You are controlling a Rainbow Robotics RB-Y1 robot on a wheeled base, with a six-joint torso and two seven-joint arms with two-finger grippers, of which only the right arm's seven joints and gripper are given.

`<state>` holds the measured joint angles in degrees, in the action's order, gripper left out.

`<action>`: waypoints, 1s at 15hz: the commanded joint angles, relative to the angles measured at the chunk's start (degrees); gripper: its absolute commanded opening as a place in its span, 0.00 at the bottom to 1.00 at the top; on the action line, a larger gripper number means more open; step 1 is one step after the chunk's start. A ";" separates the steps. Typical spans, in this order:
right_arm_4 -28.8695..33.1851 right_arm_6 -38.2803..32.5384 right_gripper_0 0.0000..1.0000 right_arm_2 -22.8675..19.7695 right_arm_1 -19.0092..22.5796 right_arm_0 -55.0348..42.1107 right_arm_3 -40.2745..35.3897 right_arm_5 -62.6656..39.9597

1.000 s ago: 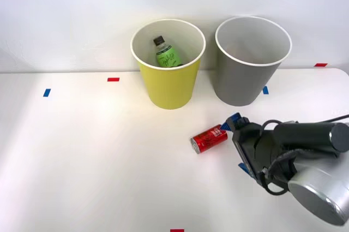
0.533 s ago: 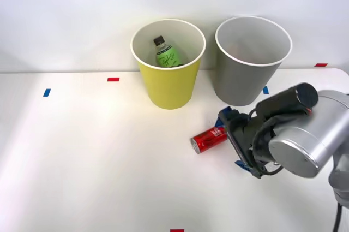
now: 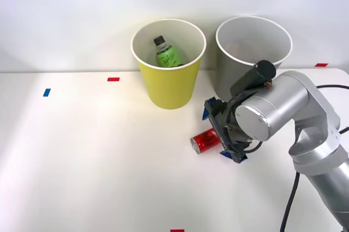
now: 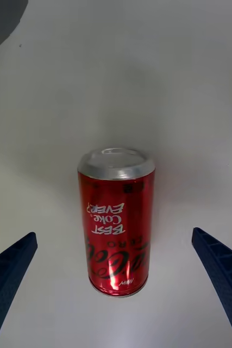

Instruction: Put cans in the gray bin, plastic bottles in the light green bin

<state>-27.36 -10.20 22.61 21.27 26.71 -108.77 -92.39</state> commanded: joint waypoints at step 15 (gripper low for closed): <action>8.38 2.82 0.00 0.16 -5.89 3.26 13.15 0.02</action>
<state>-19.12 -7.41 22.73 15.38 29.98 -95.64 -92.38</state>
